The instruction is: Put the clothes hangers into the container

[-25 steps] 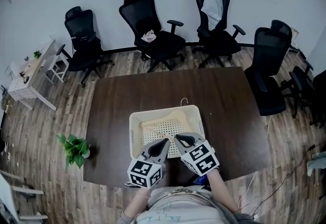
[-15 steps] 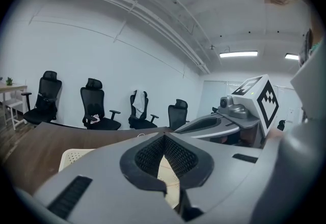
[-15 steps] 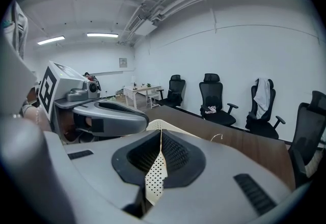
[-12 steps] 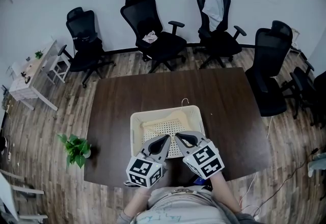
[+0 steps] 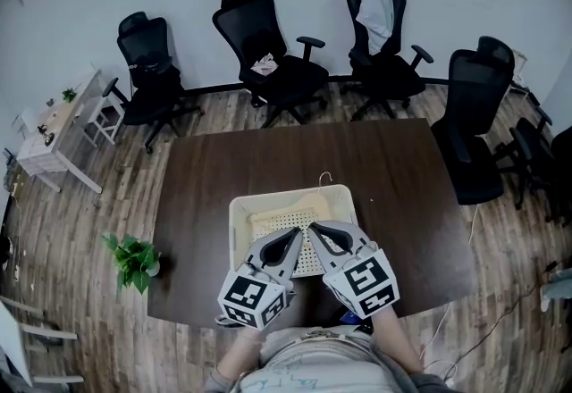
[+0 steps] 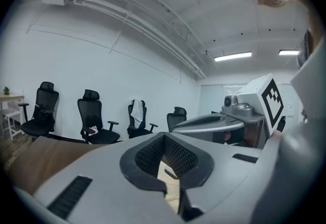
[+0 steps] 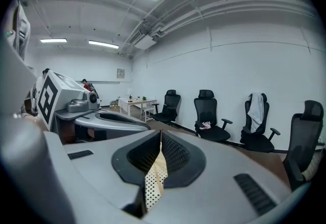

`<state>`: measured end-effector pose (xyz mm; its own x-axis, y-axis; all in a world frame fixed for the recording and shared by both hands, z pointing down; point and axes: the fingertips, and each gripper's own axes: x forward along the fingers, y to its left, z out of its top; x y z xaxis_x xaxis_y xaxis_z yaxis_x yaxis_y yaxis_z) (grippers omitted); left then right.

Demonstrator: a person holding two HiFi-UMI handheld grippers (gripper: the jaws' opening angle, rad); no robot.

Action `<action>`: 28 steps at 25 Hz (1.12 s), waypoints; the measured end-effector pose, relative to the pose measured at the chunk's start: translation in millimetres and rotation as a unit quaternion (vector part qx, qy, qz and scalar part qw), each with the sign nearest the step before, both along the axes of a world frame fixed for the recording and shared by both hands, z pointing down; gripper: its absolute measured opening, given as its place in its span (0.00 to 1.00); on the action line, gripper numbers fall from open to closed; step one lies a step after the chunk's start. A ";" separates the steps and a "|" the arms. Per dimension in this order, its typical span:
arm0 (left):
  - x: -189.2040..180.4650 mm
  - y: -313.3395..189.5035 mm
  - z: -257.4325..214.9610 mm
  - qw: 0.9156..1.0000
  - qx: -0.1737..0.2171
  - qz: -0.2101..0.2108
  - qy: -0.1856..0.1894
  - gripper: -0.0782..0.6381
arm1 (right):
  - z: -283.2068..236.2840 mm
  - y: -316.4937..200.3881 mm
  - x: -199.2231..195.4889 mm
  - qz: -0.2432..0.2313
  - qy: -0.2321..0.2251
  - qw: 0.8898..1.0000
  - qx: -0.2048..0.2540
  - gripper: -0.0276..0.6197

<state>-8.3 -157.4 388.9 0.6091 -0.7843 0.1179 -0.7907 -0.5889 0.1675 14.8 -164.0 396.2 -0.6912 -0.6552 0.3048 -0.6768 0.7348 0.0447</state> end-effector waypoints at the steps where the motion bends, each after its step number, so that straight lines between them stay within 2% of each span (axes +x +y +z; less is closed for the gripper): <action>1: -0.1 -1.0 -3.8 1.000 0.004 -0.001 0.001 0.12 | -3.9 -1.2 0.8 0.003 -0.005 1.000 0.006 0.08; 9: -1.6 -7.5 -21.6 1.000 0.028 -0.012 0.009 0.12 | -22.6 -5.3 -2.4 0.014 -0.021 0.999 0.028 0.08; 28: -0.4 -10.1 -30.2 0.999 0.037 -0.015 0.016 0.12 | -30.2 -10.2 3.9 0.030 -0.026 0.998 0.040 0.08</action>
